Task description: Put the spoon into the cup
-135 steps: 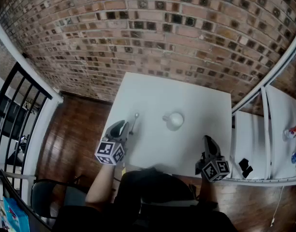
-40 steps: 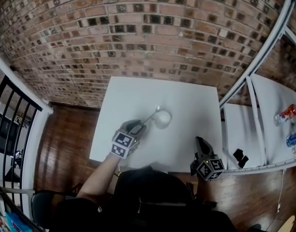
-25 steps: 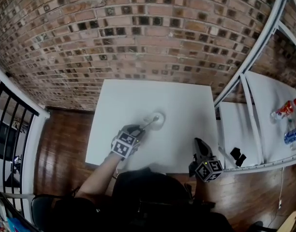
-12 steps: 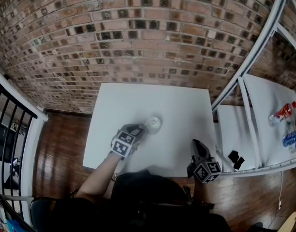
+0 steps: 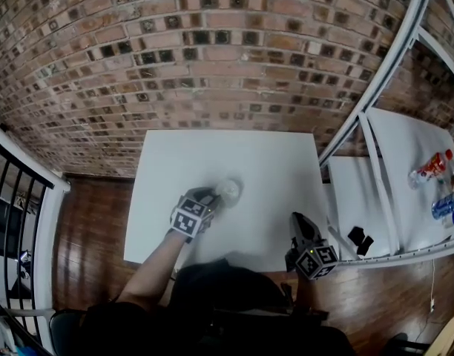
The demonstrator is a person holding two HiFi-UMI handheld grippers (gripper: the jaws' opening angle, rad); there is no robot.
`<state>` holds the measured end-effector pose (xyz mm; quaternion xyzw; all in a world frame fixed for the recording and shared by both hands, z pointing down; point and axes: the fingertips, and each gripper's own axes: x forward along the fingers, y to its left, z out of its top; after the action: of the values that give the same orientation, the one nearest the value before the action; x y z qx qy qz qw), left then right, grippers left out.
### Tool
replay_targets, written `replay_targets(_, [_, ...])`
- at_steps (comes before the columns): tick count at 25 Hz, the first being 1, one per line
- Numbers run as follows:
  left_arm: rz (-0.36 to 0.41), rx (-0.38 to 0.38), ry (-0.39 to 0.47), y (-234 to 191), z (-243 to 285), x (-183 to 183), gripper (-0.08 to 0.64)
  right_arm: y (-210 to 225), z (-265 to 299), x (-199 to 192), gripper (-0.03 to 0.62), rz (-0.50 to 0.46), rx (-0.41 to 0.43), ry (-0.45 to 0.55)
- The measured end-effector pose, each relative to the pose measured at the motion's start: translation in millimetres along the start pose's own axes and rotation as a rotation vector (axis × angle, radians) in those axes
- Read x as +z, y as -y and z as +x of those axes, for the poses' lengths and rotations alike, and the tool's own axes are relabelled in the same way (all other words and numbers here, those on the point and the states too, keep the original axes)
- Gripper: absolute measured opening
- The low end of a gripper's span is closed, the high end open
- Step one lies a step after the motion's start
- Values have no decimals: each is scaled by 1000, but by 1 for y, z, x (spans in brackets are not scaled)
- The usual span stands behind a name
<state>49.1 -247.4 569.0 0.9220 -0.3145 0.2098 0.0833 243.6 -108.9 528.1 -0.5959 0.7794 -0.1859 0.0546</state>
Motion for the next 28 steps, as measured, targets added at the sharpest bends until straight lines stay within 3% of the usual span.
replay_targets(12, [30,-46,114,8,-12,17,176,-13,13,1,5,-40,28,-29])
replay_targets(19, [-36,29,280,-17,-58,47,175,-40,30,19,5,-122,99,-37])
replay_targets(26, [-68,148,458,-34,-118,76,14,-71,42,34,5,-101,173,-6])
replay_targets(28, [-84,180,522,-36,-138,84,5,-79,44,35,5,-117,183,-6])
